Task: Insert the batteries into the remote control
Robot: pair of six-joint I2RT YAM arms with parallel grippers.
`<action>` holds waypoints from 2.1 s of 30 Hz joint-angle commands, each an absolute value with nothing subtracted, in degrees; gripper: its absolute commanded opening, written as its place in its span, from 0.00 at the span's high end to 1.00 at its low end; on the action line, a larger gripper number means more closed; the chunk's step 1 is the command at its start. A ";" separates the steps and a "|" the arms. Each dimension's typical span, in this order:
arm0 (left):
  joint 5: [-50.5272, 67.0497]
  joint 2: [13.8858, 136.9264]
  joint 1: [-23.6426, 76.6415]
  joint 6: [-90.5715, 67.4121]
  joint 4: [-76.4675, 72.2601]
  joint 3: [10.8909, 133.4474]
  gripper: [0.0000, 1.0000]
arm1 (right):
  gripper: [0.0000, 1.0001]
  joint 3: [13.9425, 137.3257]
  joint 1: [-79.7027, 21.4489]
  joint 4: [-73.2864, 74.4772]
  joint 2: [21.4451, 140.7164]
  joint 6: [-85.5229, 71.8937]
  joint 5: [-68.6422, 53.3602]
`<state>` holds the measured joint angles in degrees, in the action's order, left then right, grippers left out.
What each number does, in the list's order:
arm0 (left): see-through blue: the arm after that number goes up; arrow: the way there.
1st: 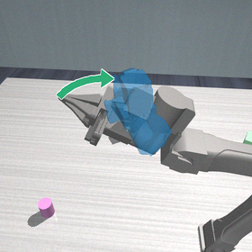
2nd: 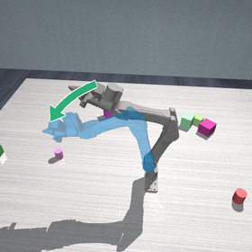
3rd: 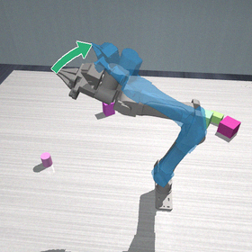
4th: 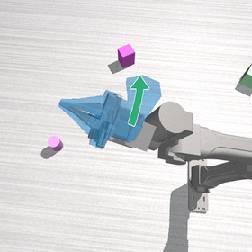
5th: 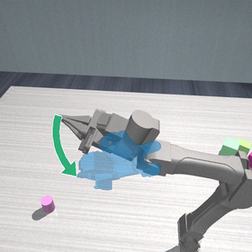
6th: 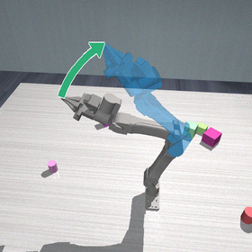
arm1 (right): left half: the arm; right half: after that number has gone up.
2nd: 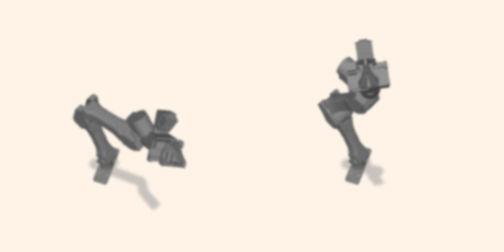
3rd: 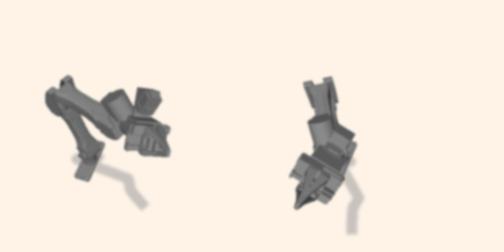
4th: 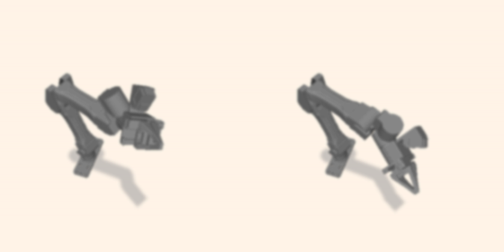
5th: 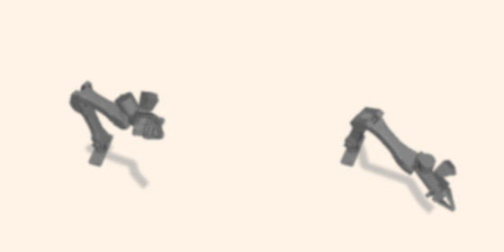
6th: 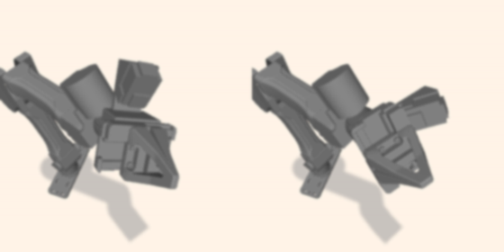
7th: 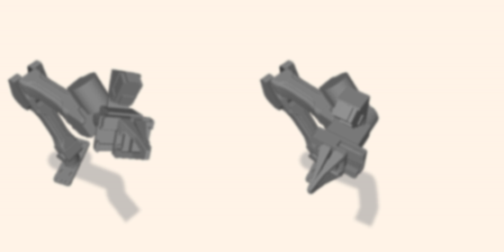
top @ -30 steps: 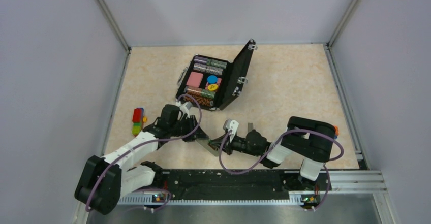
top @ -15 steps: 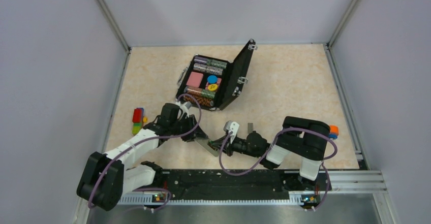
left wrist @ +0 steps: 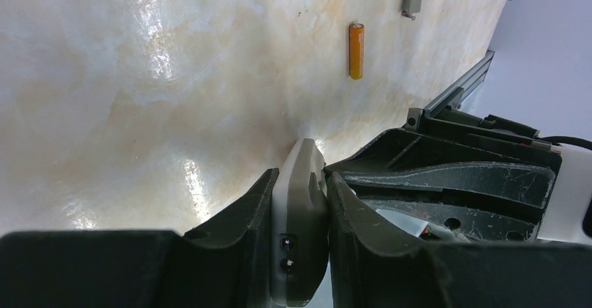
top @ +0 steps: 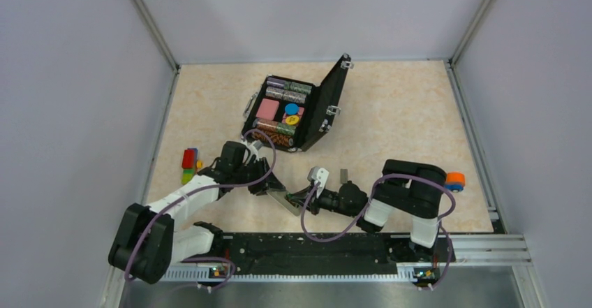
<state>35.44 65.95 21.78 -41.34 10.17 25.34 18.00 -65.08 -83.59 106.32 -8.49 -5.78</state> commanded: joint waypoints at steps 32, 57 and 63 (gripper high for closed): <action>36.15 67.83 19.74 -38.20 14.04 25.36 1.00 | 0.81 17.92 -66.01 -82.73 104.72 -7.42 -5.59; 35.81 68.29 19.77 -37.13 14.38 25.58 1.00 | 0.64 17.13 -66.26 -76.03 96.75 -4.83 -6.68; 35.79 68.55 19.76 -37.11 13.27 25.58 1.00 | 0.59 16.73 -66.25 -72.86 93.39 -5.07 -6.44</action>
